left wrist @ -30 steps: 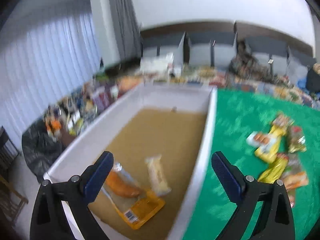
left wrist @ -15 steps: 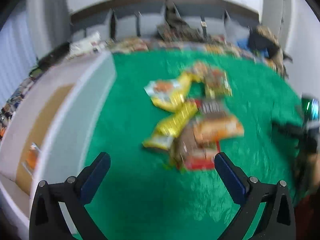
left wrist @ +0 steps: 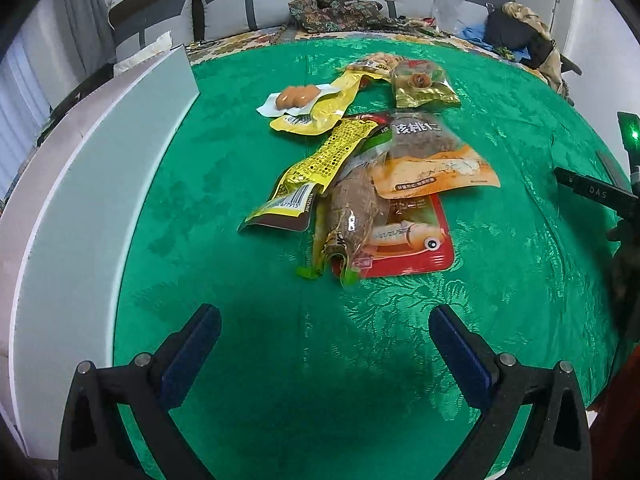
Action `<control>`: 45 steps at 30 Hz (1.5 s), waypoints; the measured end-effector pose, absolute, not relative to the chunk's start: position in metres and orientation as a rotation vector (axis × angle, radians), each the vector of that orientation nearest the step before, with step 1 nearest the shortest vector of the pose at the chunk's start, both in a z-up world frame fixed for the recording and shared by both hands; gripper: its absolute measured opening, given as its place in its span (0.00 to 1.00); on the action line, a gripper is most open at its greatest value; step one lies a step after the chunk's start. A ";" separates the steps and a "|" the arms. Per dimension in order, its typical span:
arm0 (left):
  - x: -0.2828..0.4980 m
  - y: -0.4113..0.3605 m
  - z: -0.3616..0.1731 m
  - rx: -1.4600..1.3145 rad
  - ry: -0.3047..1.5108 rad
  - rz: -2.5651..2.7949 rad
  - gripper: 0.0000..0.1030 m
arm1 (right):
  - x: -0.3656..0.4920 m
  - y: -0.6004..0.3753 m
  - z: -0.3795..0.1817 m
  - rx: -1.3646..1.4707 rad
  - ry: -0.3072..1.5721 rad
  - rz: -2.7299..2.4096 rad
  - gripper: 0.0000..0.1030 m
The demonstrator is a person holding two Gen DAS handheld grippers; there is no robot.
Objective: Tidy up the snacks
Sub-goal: 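Move the left gripper back over the snack pile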
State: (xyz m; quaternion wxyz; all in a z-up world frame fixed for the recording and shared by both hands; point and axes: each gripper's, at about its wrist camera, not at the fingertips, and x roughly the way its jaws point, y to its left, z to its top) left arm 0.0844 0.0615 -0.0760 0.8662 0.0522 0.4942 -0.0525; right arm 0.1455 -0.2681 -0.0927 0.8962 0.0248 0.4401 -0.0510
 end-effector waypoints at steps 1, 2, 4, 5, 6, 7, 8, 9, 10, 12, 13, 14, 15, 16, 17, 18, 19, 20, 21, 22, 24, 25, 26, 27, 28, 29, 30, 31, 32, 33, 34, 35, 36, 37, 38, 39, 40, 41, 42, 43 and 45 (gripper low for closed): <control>0.085 0.062 -0.076 0.105 1.037 -0.109 1.00 | 0.146 -0.268 -0.093 0.052 0.912 -0.106 0.80; 0.086 0.063 -0.076 0.101 1.038 -0.108 1.00 | 0.146 -0.268 -0.093 0.051 0.912 -0.106 0.80; 0.086 0.065 -0.076 0.095 1.039 -0.106 1.00 | 0.146 -0.268 -0.093 0.051 0.912 -0.106 0.80; 0.085 0.065 -0.076 0.093 1.038 -0.105 1.00 | 0.146 -0.268 -0.093 0.051 0.912 -0.106 0.80; 0.085 0.066 -0.076 0.094 1.038 -0.104 1.00 | 0.146 -0.268 -0.093 0.051 0.912 -0.105 0.80; 0.085 0.066 -0.076 0.096 1.037 -0.103 1.00 | 0.146 -0.268 -0.093 0.051 0.912 -0.105 0.80; 0.084 0.066 -0.077 0.098 1.037 -0.103 1.00 | 0.146 -0.268 -0.093 0.052 0.912 -0.105 0.80; 0.084 0.067 -0.077 0.101 1.037 -0.103 1.00 | 0.146 -0.268 -0.093 0.051 0.912 -0.105 0.80; 0.083 0.067 -0.077 0.104 1.038 -0.103 1.00 | 0.146 -0.268 -0.093 0.052 0.912 -0.105 0.80; 0.083 0.069 -0.078 0.108 1.041 -0.099 1.00 | 0.146 -0.268 -0.093 0.052 0.912 -0.105 0.80; 0.083 0.070 -0.078 0.109 1.043 -0.097 1.00 | 0.146 -0.268 -0.093 0.052 0.912 -0.105 0.80; 0.083 0.071 -0.078 0.108 1.044 -0.096 1.00 | 0.146 -0.268 -0.093 0.052 0.912 -0.105 0.80; 0.082 0.072 -0.078 0.106 1.045 -0.095 1.00 | 0.146 -0.268 -0.093 0.052 0.912 -0.105 0.80; 0.083 0.073 -0.079 0.102 1.046 -0.094 1.00 | 0.146 -0.268 -0.093 0.052 0.912 -0.105 0.80; 0.083 0.074 -0.078 0.098 1.047 -0.092 1.00 | 0.146 -0.268 -0.093 0.052 0.912 -0.105 0.80; 0.083 0.076 -0.078 0.094 1.048 -0.091 1.00 | 0.146 -0.268 -0.093 0.052 0.912 -0.105 0.80; 0.083 0.077 -0.078 0.089 1.047 -0.090 1.00 | 0.146 -0.268 -0.093 0.052 0.912 -0.105 0.80; 0.084 0.079 -0.078 0.083 1.048 -0.088 1.00 | 0.146 -0.268 -0.093 0.052 0.912 -0.105 0.80; 0.084 0.079 -0.078 0.079 1.049 -0.087 1.00 | 0.146 -0.268 -0.093 0.052 0.912 -0.105 0.80; 0.085 0.080 -0.078 0.075 1.050 -0.087 1.00 | 0.146 -0.268 -0.093 0.052 0.912 -0.105 0.80; 0.085 0.081 -0.078 0.068 1.052 -0.086 1.00 | 0.146 -0.268 -0.093 0.052 0.912 -0.105 0.80; 0.085 0.082 -0.078 0.065 1.052 -0.086 1.00 | 0.146 -0.268 -0.093 0.052 0.913 -0.105 0.80; 0.085 0.083 -0.078 0.064 1.053 -0.087 1.00 | 0.146 -0.268 -0.093 0.052 0.913 -0.105 0.80; 0.085 0.083 -0.078 0.064 1.053 -0.088 1.00 | 0.146 -0.268 -0.093 0.052 0.913 -0.105 0.80; 0.085 0.083 -0.078 0.064 1.053 -0.088 1.00 | 0.146 -0.268 -0.093 0.052 0.912 -0.105 0.80; 0.085 0.083 -0.078 0.063 1.053 -0.089 1.00 | 0.146 -0.268 -0.093 0.052 0.913 -0.105 0.80; 0.085 0.084 -0.078 0.060 1.053 -0.090 1.00 | 0.146 -0.268 -0.093 0.052 0.913 -0.105 0.80; 0.086 0.085 -0.077 0.053 1.055 -0.095 1.00 | 0.146 -0.268 -0.093 0.052 0.913 -0.105 0.80; 0.088 0.086 -0.076 0.046 1.058 -0.103 1.00 | 0.146 -0.268 -0.093 0.052 0.913 -0.105 0.80; 0.090 0.087 -0.075 0.041 1.061 -0.111 1.00 | 0.146 -0.269 -0.093 0.052 0.913 -0.105 0.80; 0.094 0.090 -0.072 0.030 1.063 -0.119 1.00 | 0.146 -0.269 -0.093 0.052 0.913 -0.105 0.80; 0.098 0.094 -0.066 0.012 1.058 -0.124 1.00 | 0.146 -0.269 -0.093 0.052 0.912 -0.104 0.80; 0.102 0.100 -0.061 -0.009 1.049 -0.126 1.00 | 0.146 -0.269 -0.093 0.052 0.912 -0.104 0.80; 0.109 0.108 -0.053 -0.047 1.038 -0.130 1.00 | 0.146 -0.269 -0.093 0.052 0.912 -0.104 0.80; 0.114 0.115 -0.047 -0.082 1.032 -0.137 1.00 | 0.146 -0.269 -0.093 0.052 0.912 -0.104 0.80; 0.119 0.120 -0.043 -0.108 1.029 -0.141 1.00 | 0.146 -0.269 -0.093 0.052 0.912 -0.104 0.80; 0.125 0.127 -0.039 -0.143 1.028 -0.146 1.00 | 0.146 -0.268 -0.093 0.052 0.912 -0.103 0.80; 0.132 0.133 -0.036 -0.179 1.030 -0.152 1.00 | 0.146 -0.269 -0.093 0.052 0.912 -0.104 0.80; 0.138 0.136 -0.034 -0.203 1.037 -0.158 1.00 | 0.146 -0.269 -0.093 0.052 0.912 -0.104 0.80; 0.146 0.138 -0.033 -0.224 1.051 -0.172 1.00 | 0.146 -0.269 -0.093 0.052 0.912 -0.104 0.80; 0.162 0.135 -0.033 -0.228 1.075 -0.223 0.99 | 0.146 -0.269 -0.093 0.052 0.912 -0.104 0.80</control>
